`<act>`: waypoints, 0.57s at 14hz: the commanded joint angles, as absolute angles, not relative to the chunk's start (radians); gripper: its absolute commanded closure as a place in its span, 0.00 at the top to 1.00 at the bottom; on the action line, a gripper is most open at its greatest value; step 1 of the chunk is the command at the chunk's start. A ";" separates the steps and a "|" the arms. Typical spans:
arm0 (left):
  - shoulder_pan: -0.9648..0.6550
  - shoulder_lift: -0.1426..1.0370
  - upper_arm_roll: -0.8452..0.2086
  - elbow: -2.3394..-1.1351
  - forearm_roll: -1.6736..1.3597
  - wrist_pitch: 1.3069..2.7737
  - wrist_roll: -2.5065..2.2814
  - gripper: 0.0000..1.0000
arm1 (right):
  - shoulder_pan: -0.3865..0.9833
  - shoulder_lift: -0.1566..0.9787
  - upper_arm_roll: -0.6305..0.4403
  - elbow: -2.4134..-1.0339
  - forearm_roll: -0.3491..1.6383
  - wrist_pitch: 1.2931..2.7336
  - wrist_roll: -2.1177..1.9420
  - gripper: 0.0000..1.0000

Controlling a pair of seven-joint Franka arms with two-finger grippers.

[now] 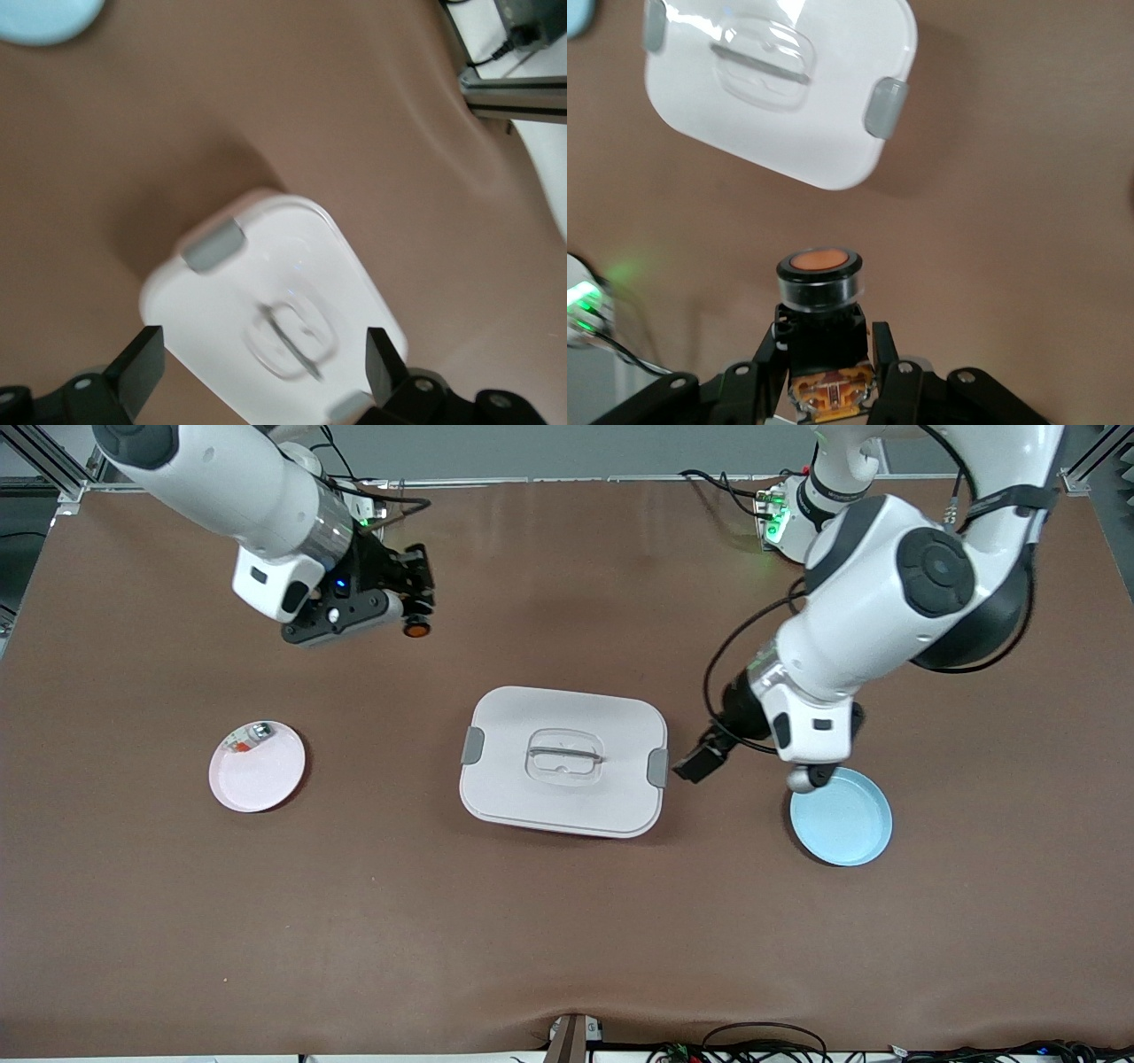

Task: Transfer orange switch to right arm and place
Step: 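Open the left gripper and withdraw it while the right gripper pulls away, then carry the switch with the right gripper over the white plate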

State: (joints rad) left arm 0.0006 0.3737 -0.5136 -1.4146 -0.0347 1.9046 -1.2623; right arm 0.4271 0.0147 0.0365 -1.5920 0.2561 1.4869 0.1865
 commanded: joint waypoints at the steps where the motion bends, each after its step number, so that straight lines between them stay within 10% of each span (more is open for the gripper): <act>1: 0.043 0.331 -0.512 -1.424 0.064 1.784 -1.137 1.00 | 0.355 -0.041 0.049 -1.598 0.151 1.370 -0.060 0.00; 8: 0.123 0.255 -0.508 -1.424 0.261 1.652 -0.826 1.00 | 0.148 -0.117 0.049 -1.722 -0.050 1.377 -0.745 0.00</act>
